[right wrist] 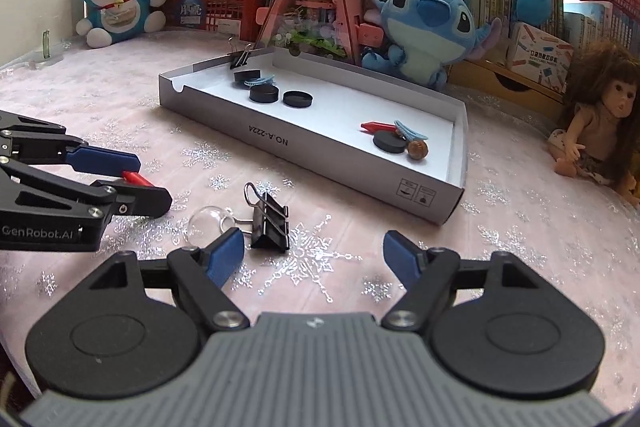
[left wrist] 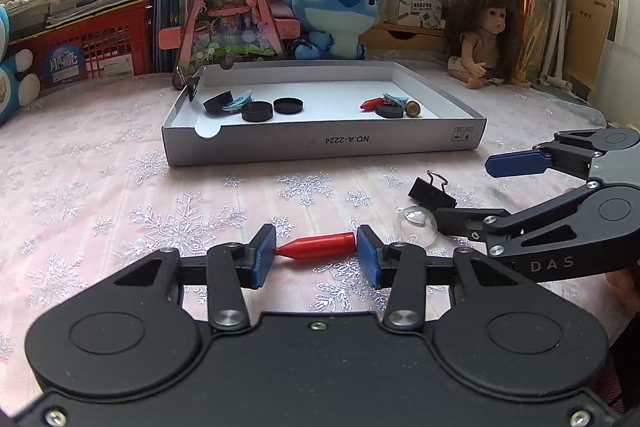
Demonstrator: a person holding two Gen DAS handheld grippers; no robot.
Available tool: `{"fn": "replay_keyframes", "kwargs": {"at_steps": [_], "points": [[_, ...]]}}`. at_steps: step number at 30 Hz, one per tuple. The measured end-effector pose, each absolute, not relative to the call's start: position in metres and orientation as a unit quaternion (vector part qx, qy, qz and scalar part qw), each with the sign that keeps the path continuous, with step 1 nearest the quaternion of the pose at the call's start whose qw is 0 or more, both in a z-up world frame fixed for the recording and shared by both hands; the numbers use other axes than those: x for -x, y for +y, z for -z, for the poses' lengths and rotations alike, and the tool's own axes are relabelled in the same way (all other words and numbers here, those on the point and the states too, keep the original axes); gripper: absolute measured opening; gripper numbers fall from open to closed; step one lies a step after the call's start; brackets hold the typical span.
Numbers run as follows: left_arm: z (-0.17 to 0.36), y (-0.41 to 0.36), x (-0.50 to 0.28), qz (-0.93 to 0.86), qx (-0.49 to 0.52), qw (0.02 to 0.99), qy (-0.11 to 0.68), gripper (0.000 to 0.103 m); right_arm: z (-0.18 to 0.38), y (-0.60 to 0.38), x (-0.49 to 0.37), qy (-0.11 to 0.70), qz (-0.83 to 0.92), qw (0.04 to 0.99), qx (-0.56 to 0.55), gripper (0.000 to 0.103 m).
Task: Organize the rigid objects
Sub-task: 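Grasp the black binder clip with the right gripper while the left holds the red marker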
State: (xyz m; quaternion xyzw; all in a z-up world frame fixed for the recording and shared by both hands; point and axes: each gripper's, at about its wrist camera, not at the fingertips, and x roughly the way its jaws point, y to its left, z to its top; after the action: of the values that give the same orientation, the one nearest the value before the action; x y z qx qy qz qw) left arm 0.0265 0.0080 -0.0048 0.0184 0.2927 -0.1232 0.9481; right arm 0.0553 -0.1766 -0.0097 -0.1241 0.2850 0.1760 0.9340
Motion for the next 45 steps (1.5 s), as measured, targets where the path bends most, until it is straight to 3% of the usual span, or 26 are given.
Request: {"fn": "replay_keyframes", "kwargs": {"at_steps": [22,34,40,45], "points": [[0.005,0.010,-0.029,0.119,-0.015,0.949,0.292,0.042,0.012,-0.215,-0.080,0.311,-0.016,0.945,0.098,0.086],[-0.002,0.007,-0.019,0.105,-0.005,0.956,0.273,0.047,0.003,-0.191,-0.070,0.308,-0.103,0.945,0.037,0.086],[0.000,0.004,-0.012,0.078,0.006,0.959,0.272,0.049,0.006,-0.185,-0.081,0.308,-0.080,0.948,0.006,0.081],[0.006,-0.001,-0.015,0.058,0.013,0.957,0.283,0.045,0.010,-0.183,-0.082,0.310,-0.067,0.948,-0.027,0.068]]}}
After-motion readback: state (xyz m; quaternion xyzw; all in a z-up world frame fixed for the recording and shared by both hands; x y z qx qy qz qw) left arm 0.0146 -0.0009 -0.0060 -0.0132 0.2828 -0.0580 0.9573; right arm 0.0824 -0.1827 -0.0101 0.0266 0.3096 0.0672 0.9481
